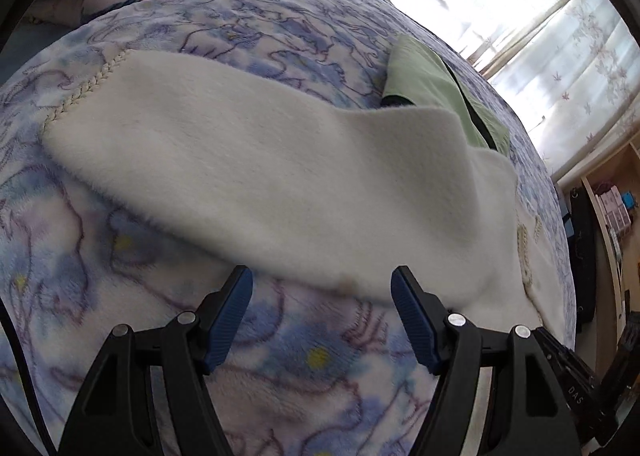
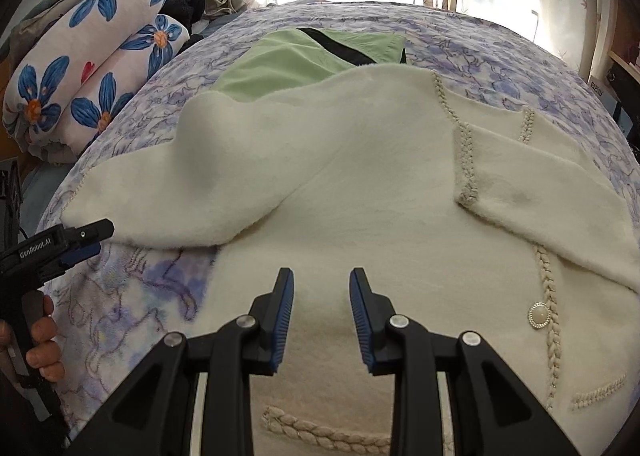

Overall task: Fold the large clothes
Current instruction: 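Move the left tool to the other sleeve cuff and grasp it, then fold the grasped sleeve across the cardigan front with the left tool, release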

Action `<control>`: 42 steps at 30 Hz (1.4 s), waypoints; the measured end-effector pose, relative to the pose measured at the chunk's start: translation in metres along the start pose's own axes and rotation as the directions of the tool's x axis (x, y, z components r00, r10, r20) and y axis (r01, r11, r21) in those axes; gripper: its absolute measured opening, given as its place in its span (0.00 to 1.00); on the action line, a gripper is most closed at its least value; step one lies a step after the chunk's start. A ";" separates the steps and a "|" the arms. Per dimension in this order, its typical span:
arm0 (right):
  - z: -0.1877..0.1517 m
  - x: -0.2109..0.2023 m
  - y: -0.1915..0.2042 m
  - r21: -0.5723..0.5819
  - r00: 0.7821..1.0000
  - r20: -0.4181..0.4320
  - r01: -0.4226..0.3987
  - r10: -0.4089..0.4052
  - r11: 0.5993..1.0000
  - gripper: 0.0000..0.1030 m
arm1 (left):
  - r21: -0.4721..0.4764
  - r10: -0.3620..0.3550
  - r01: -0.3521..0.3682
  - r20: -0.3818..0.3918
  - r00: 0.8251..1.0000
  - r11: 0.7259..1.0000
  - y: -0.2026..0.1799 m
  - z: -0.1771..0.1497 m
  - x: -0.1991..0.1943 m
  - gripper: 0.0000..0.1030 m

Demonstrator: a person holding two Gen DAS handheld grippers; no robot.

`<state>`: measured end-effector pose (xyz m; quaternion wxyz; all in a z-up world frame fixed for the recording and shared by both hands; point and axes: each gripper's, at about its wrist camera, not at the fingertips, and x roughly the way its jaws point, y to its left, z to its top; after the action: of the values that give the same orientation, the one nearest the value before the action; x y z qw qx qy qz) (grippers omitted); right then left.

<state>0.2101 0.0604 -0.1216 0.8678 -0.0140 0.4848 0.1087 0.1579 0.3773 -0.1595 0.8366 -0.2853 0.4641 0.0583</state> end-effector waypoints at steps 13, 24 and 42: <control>-0.003 0.019 0.005 -0.005 0.999 -0.036 -0.018 0.018 1.000 0.28 | -0.108 0.114 -0.108 0.050 0.992 0.988 0.026 0.046 0.035 0.08; -0.003 -0.022 -0.030 0.063 0.996 0.060 -0.065 0.061 0.996 0.28 | 0.227 0.183 -0.248 0.272 0.945 0.942 -0.121 0.035 -0.033 0.06; -0.057 -0.091 -0.202 0.348 0.989 0.135 0.016 -0.066 0.937 0.28 | 0.679 0.026 -0.075 0.082 0.996 0.730 -0.389 -0.122 0.002 0.06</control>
<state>0.1570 -0.1604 -0.0908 0.8917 0.1365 0.4316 0.0044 0.2094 -0.0115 -0.0463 0.8961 0.0560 0.4324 -0.0836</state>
